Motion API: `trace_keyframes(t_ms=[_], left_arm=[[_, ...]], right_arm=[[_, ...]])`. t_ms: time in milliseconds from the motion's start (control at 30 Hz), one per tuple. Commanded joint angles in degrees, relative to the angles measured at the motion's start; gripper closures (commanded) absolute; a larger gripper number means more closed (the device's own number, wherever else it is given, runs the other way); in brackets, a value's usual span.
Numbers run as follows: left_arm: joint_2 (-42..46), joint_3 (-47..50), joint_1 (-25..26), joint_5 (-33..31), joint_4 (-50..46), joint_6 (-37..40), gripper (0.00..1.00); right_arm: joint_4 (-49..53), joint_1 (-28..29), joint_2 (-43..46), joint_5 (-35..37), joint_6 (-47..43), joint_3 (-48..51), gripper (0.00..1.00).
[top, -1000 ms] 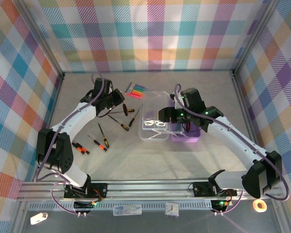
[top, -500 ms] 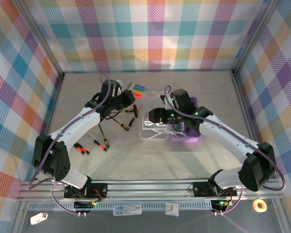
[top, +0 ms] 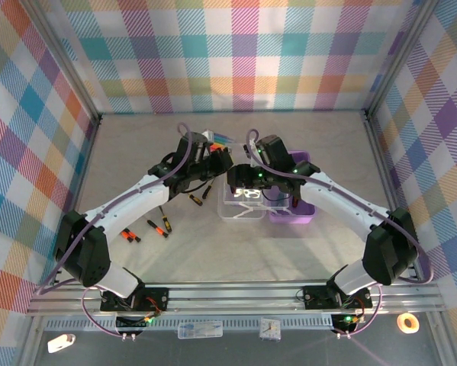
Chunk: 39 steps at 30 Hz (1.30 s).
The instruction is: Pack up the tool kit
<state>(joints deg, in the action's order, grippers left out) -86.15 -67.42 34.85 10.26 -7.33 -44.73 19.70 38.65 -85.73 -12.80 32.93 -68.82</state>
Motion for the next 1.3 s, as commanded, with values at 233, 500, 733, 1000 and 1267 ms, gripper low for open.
trace_keyframes(t_ms=[233, 500, 733, 1000, 1267], left_arm=[[-0.9, -1.0, 1.3, 0.3, 4.1, -1.4, 1.0], [-0.9, -0.9, 1.3, 0.7, 5.1, -1.4, 1.0], [-1.7, -2.4, 1.3, 1.8, 4.5, -0.4, 0.92], [0.6, -5.3, 0.3, 0.0, -0.4, 4.7, 0.15], [10.9, -2.7, -4.9, -6.4, -10.0, 10.3, 0.0]], right_arm=[[-1.0, 0.3, -1.8, 1.5, 1.0, -1.7, 0.63], [-1.3, 0.3, -1.6, 1.2, 1.6, -1.5, 0.88], [-1.6, 0.3, 0.2, 2.7, 1.3, -0.1, 0.95], [2.3, -0.1, 2.8, 8.0, -0.5, 1.3, 0.96], [8.6, -4.5, 7.9, 14.4, -4.1, 2.3, 0.96]])
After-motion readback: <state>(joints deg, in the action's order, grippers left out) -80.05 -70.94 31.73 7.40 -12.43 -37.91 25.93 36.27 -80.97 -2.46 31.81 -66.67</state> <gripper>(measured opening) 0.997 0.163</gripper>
